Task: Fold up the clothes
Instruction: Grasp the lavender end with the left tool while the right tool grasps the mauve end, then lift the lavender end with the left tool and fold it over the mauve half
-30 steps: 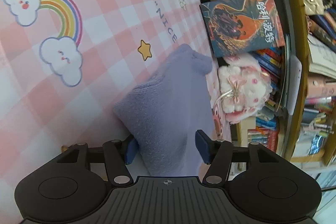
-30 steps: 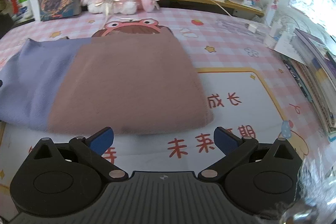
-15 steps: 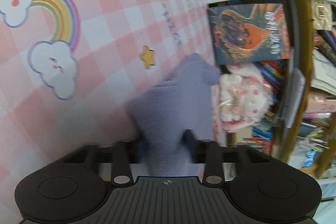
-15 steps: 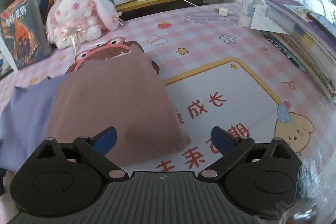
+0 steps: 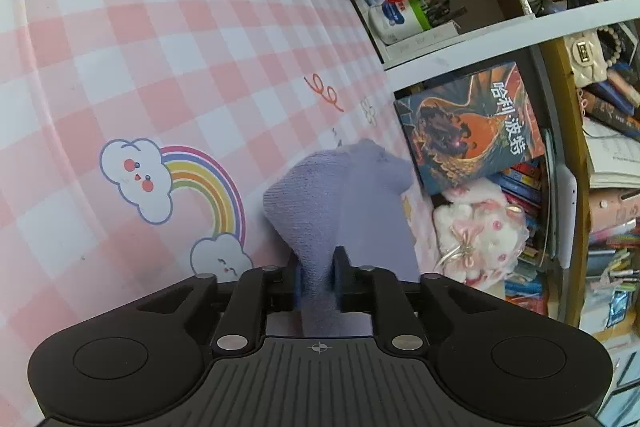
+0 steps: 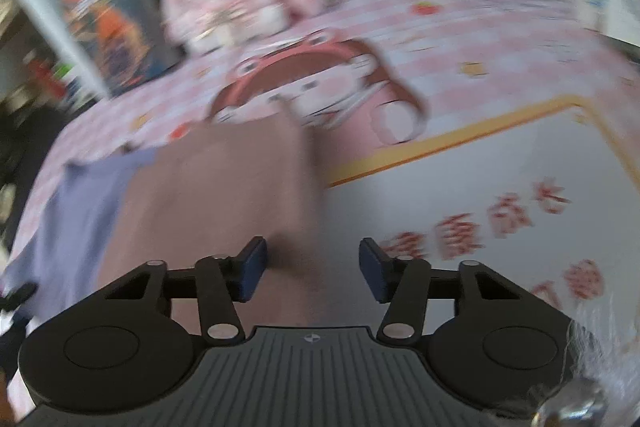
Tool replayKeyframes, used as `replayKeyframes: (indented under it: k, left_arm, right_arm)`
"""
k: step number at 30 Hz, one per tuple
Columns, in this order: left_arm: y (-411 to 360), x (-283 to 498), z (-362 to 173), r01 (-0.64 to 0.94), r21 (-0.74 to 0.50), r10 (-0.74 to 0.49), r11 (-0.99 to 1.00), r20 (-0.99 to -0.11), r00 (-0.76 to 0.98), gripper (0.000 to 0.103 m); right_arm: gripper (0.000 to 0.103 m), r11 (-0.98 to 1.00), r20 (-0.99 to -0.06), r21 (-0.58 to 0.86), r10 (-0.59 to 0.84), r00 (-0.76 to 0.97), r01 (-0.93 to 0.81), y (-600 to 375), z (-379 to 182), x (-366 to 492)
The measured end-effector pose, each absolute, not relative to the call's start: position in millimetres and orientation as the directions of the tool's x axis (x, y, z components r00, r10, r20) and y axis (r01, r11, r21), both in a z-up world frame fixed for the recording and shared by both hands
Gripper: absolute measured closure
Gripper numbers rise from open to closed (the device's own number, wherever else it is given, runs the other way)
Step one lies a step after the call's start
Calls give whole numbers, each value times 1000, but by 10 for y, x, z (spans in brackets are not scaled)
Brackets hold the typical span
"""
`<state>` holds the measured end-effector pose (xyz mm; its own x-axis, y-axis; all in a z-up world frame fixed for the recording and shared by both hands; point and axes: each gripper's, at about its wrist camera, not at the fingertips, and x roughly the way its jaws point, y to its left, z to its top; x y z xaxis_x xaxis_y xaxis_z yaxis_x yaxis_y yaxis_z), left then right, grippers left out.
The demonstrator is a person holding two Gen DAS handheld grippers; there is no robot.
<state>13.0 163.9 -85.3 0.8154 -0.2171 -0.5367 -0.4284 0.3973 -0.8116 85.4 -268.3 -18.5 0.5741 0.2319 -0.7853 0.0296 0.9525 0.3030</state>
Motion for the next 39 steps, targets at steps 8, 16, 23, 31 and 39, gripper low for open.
replayKeyframes:
  k: [8,16,23,31,39]
  left_arm:
    - [1531,267,-981,-438,-833,-190,339,-516,835,76]
    - [1509,358,-933,-474,-786,-175,398,-572,802,89]
    - [1488,376,-906,-481,-770,-157,420,-583,797,89]
    - [1358,401,-691,-478,-728,-102,491,-593,799,90]
    - [582,369,261,-176,-603,-141,778,-440,887,91]
  right_arm:
    - [65,951,-797,283,303,523,-122,-2562,-208,932]
    - [65,937,-781,335,337,526,-103,-2758,-235,1119]
    - [65,942,-769,321,319,555,-96,-2886,-234,1559]
    - [81,921,-756,351,384,529,-167,-2943,-307,1630]
    - [81,893,-744,396,448,496,-214,-3046,-328,1693]
